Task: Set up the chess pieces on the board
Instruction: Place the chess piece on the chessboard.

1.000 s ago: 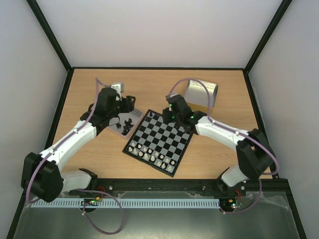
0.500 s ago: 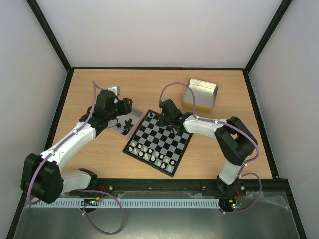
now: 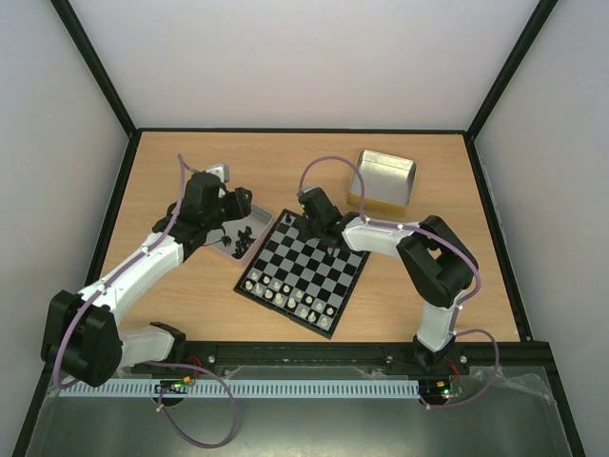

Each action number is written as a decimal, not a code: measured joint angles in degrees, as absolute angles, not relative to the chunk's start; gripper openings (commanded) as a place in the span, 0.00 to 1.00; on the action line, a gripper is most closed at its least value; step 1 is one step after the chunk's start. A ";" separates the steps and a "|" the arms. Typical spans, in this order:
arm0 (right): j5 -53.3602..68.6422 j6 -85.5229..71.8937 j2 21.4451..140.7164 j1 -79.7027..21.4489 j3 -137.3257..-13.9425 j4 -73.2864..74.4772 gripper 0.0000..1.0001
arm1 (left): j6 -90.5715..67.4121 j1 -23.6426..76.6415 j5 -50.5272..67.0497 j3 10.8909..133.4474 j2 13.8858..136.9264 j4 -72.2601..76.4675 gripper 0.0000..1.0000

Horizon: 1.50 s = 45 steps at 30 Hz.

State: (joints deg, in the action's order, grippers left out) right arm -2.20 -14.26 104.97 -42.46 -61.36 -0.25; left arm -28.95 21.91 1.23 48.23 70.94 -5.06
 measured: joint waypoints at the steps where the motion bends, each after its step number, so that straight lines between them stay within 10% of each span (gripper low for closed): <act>1: -2.24 -14.24 105.10 -42.46 -61.45 -0.25 0.07 | -28.95 21.82 1.21 48.18 70.94 -5.06 0.61; 15: -1.78 -13.78 105.73 -42.46 -61.58 -0.21 0.30 | -28.95 21.50 1.28 48.14 71.29 -5.08 0.62; 45: 1.78 -21.65 107.57 -40.10 -73.78 19.44 0.21 | -30.50 20.56 5.10 49.54 79.92 -11.09 0.61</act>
State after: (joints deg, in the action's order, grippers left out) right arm 1.78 -21.65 107.57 -40.10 -73.78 19.44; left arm -30.50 20.56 5.10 49.54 79.92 -11.09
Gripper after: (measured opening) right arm 0.221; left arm 0.615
